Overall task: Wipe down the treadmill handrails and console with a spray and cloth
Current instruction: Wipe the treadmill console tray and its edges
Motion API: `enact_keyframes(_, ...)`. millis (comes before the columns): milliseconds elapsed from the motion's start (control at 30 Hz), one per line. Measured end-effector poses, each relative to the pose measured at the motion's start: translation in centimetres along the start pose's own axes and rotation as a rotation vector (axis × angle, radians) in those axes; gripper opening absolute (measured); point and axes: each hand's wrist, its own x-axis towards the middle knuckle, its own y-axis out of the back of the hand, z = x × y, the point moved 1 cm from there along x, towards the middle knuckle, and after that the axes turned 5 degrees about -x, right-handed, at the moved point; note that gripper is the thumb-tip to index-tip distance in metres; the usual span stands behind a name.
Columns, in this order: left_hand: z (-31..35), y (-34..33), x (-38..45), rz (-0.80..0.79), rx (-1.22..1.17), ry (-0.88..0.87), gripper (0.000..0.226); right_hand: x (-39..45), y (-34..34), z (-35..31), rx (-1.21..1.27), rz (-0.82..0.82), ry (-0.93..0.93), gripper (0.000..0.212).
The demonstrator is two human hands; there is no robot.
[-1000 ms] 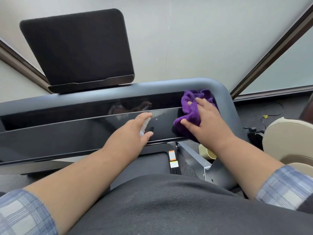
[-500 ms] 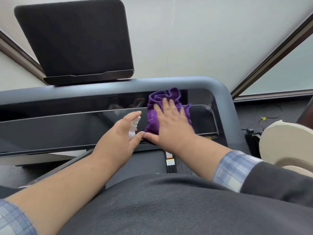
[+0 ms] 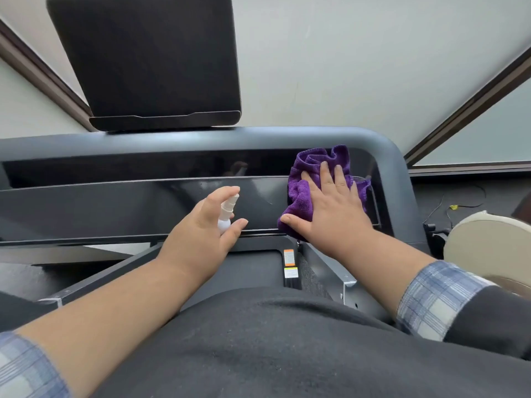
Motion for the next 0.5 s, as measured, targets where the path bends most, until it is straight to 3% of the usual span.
enact_keyframes(333,-3.2,3.0,-3.3,0.163,-0.069,0.073,0.056,3.2,0.1,-13.3,-0.050,-0.016,0.277,0.117)
enact_keyframes(500,-5.4,4.6,-4.3,0.242,-0.047,0.157,0.060,3.2,0.0,-13.4,-0.051,-0.005,0.298,0.119)
